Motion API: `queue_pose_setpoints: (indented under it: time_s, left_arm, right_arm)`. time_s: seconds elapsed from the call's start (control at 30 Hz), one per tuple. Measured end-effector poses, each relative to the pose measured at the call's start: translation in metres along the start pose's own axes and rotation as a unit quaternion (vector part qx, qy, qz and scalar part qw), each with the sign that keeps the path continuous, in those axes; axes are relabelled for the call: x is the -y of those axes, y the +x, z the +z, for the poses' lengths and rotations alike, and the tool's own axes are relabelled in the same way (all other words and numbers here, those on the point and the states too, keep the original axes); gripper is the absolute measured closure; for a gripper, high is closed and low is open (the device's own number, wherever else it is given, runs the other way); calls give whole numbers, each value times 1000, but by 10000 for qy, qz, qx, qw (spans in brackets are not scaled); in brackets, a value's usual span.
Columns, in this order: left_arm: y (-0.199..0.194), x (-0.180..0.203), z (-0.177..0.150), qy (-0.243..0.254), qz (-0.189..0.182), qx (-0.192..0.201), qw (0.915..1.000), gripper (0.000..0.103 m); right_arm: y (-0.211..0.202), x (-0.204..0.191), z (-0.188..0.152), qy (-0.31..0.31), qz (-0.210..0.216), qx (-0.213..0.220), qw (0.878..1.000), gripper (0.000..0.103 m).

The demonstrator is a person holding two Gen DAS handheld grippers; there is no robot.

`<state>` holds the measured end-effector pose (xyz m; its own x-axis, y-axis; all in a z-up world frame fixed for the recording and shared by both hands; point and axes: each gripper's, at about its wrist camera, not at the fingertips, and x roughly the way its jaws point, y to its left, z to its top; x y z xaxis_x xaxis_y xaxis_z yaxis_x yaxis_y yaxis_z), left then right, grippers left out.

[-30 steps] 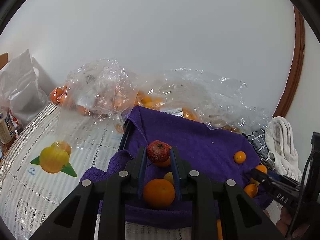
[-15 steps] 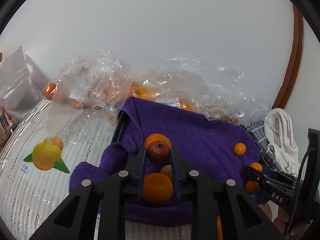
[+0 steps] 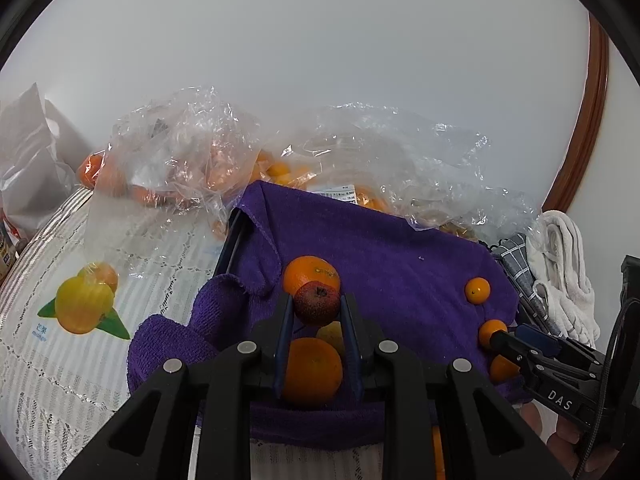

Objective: Organize fruits
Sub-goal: 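Open both grippers to drop the fruits onto the purple towel, then lift both open grippers off the towel toward the loose fruits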

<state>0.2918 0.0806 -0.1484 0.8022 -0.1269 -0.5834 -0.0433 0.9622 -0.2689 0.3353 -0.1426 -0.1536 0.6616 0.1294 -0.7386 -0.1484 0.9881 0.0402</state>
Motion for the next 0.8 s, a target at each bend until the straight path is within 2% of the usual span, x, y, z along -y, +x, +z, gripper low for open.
queue_pose_setpoints:
  time_s: [0.07, 0.17, 0.2, 0.23, 0.3, 0.43, 0.6, 0.73, 0.8]
  left_arm:
    - [-1, 1, 0, 13, -16, 0, 10000, 80]
    - [-1, 3, 0, 57, 11, 9, 10000, 80]
    - [-2, 4, -1, 79, 36, 27, 10000, 75]
    - [-2, 4, -1, 92, 53, 41, 9999, 65]
    - [-6, 5, -1, 119, 69, 130, 9998, 57]
    - [-14, 4, 1, 123, 72, 357, 9993, 57]
    - [-20, 6, 3, 156, 62, 522, 9985, 57]
    - [-29, 8, 4, 243, -30, 552, 9982, 57]
    - [-40, 6, 5, 343, 21, 513, 9981, 57]
  right_arm:
    - [-1, 0, 0, -8, 5, 3, 10000, 45]
    - [-5, -2, 0, -64, -9, 6, 10000, 43]
    - [-7, -4, 0, -80, -38, 42, 10000, 43]
    - [-10, -5, -1, -97, -52, 83, 9999, 43]
    - [-17, -6, -1, -107, -91, 210, 9997, 43]
    - [-34, -7, 2, -24, -15, 378, 9993, 43]
    - [-56, -7, 2, 141, 98, 311, 9994, 44]
    - [-63, -14, -13, 239, 425, 91, 9988, 61]
    - [-64, -21, -22, 149, 435, -35, 9989, 62]
